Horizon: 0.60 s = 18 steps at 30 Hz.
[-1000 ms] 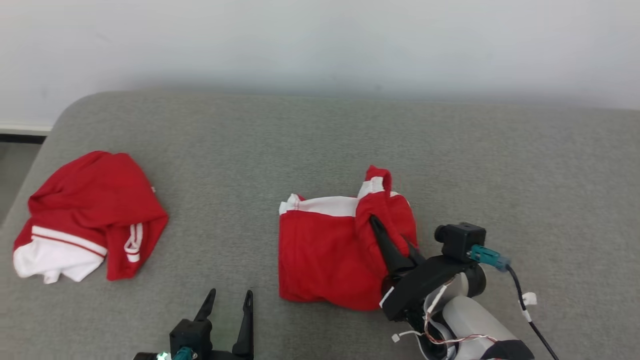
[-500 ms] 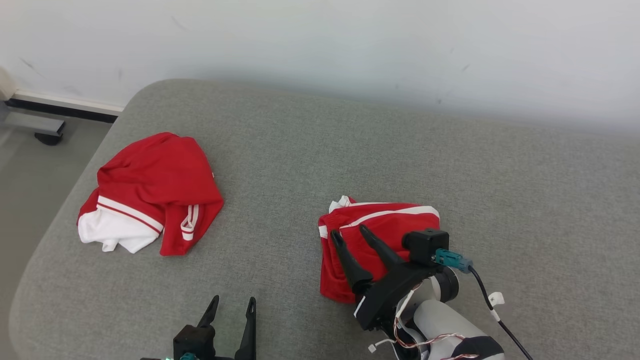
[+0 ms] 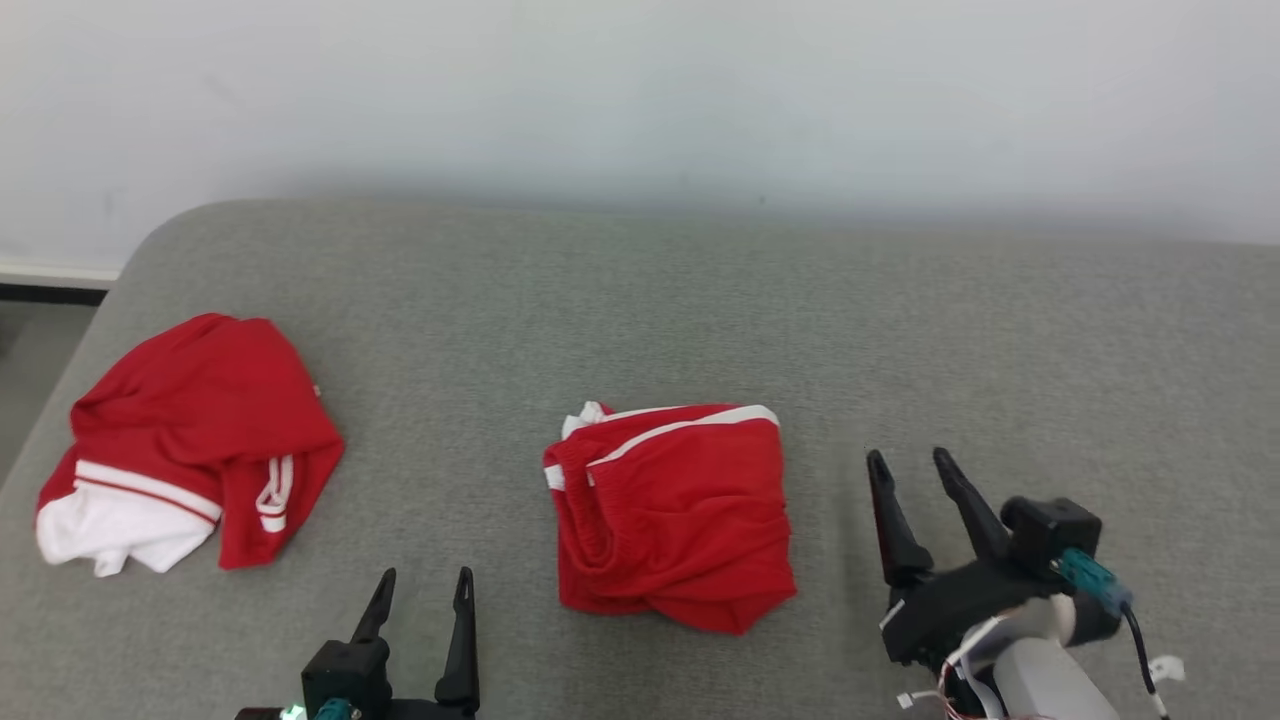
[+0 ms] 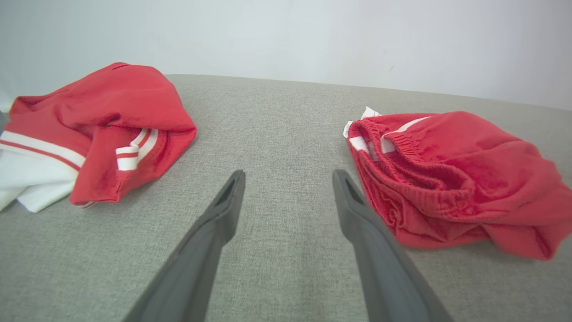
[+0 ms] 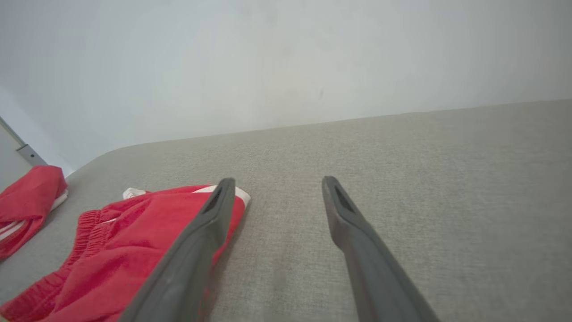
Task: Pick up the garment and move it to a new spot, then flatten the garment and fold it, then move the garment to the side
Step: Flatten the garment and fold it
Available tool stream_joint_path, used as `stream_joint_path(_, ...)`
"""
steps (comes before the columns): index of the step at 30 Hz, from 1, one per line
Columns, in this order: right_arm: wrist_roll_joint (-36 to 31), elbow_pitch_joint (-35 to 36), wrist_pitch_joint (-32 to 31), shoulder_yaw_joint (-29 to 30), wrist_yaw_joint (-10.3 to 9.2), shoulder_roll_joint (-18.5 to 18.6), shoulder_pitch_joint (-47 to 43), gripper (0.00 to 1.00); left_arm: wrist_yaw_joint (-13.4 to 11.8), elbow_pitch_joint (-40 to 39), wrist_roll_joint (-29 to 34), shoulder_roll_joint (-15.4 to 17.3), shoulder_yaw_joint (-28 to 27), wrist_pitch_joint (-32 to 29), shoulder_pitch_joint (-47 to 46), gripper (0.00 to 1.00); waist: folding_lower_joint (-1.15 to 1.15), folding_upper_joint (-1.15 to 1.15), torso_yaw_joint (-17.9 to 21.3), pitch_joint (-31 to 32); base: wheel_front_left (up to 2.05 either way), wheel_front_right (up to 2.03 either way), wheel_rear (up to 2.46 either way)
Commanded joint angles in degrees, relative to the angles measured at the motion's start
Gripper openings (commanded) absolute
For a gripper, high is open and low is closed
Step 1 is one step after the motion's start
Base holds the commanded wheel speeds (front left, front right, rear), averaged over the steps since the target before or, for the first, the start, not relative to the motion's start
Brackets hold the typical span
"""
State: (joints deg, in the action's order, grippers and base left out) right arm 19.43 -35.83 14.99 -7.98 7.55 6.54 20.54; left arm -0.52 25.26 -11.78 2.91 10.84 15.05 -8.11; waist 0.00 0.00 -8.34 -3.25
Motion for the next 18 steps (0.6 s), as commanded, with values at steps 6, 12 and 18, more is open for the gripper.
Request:
stream_joint_path(6,-7.7,6.2,0.2,7.6,-0.12,-2.5,-6.8,1.0,0.3,-1.1,1.6,0.0,-2.7,0.2,1.6,1.0,0.0,0.0,5.0,0.4,0.0,0.0,0.0)
stream_joint_path(12,-10.9,9.1,0.2,9.9,-0.12,-3.4,-10.3,1.0,1.0,-1.7,2.7,0.0,-4.9,0.2,2.9,1.0,0.0,0.0,6.5,1.4,0.0,0.0,0.0)
stream_joint_path(18,-11.3,9.9,0.2,10.0,-0.12,-3.7,-12.4,1.0,1.2,-2.8,3.9,0.0,-6.0,0.2,4.2,1.0,0.0,0.0,7.0,2.3,0.0,0.0,0.0)
